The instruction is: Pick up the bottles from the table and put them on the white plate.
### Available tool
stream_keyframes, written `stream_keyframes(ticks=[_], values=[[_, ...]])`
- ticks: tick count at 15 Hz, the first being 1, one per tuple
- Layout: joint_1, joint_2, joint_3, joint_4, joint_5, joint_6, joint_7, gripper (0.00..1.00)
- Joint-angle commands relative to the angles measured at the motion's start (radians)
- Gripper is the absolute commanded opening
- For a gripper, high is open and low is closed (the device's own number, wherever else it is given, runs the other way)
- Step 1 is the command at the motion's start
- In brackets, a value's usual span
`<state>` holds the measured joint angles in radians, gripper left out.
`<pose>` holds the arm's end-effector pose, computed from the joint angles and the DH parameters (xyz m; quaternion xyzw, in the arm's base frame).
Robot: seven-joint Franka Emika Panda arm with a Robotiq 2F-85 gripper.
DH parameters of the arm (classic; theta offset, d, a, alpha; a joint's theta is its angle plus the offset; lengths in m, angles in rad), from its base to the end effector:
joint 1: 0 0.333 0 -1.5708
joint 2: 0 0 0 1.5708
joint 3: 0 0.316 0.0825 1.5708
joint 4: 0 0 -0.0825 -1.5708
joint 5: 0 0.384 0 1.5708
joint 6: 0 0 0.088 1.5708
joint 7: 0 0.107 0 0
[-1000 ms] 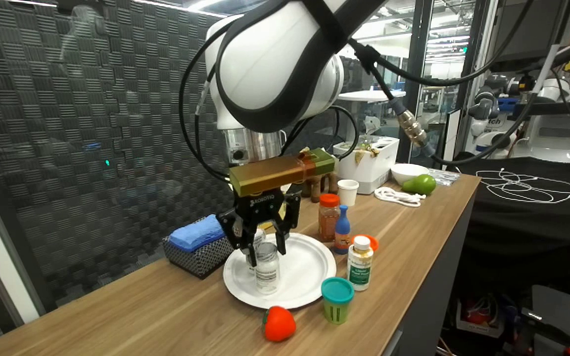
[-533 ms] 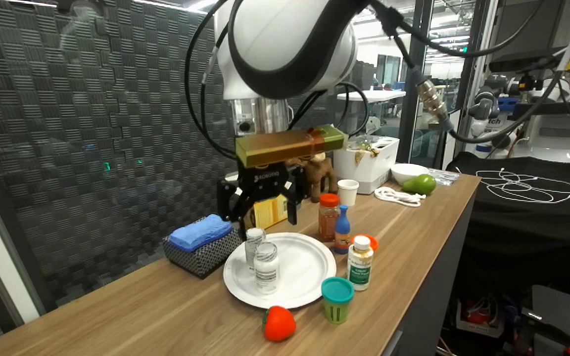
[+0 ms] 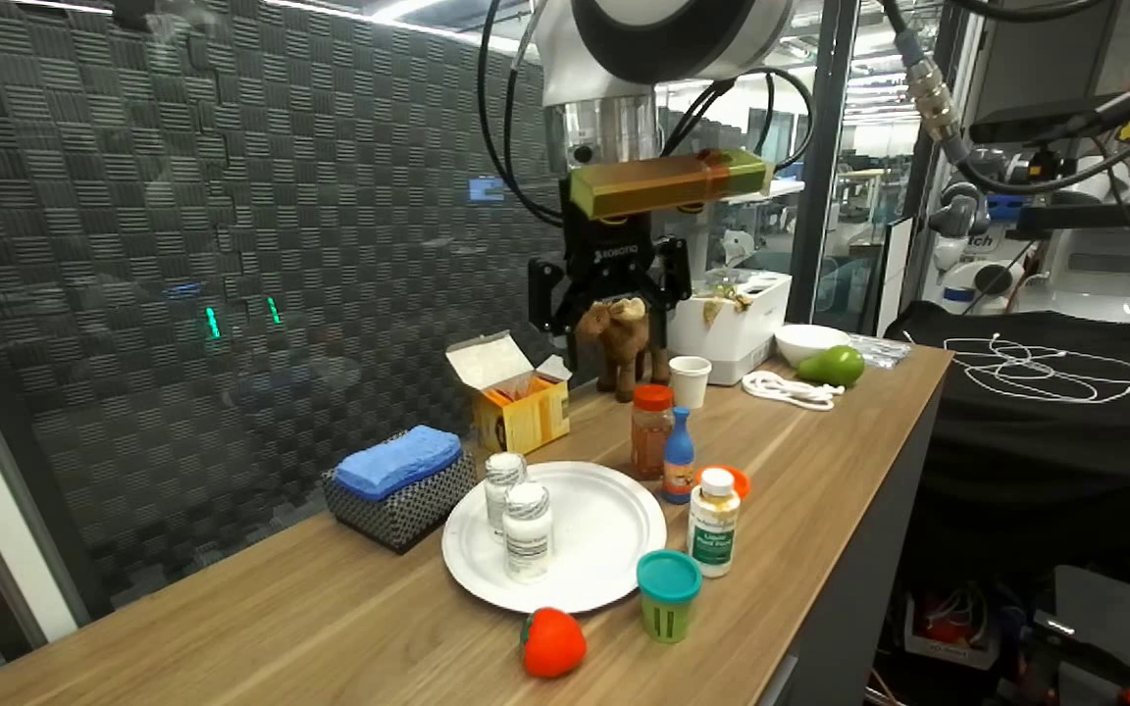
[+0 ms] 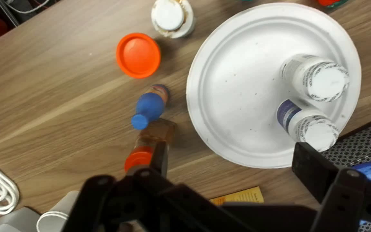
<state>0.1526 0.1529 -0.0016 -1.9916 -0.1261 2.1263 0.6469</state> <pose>0.5774 0.0822 0.3853 0.9757 -0.2122 0.0124 0.0527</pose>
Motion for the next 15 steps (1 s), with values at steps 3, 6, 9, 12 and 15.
stream_keyframes(ticks=[3, 6, 9, 12, 15], values=[[-0.072, -0.003, -0.013, -0.023, -0.003, 0.093, -0.098, 1.00], [-0.089, 0.014, -0.027, -0.029, -0.022, 0.107, -0.107, 1.00], [-0.095, 0.028, -0.038, -0.039, -0.034, 0.118, -0.109, 1.00], [-0.095, 0.048, -0.037, -0.055, -0.025, 0.152, -0.134, 1.00], [-0.092, 0.071, -0.038, -0.060, -0.023, 0.162, -0.143, 1.00]])
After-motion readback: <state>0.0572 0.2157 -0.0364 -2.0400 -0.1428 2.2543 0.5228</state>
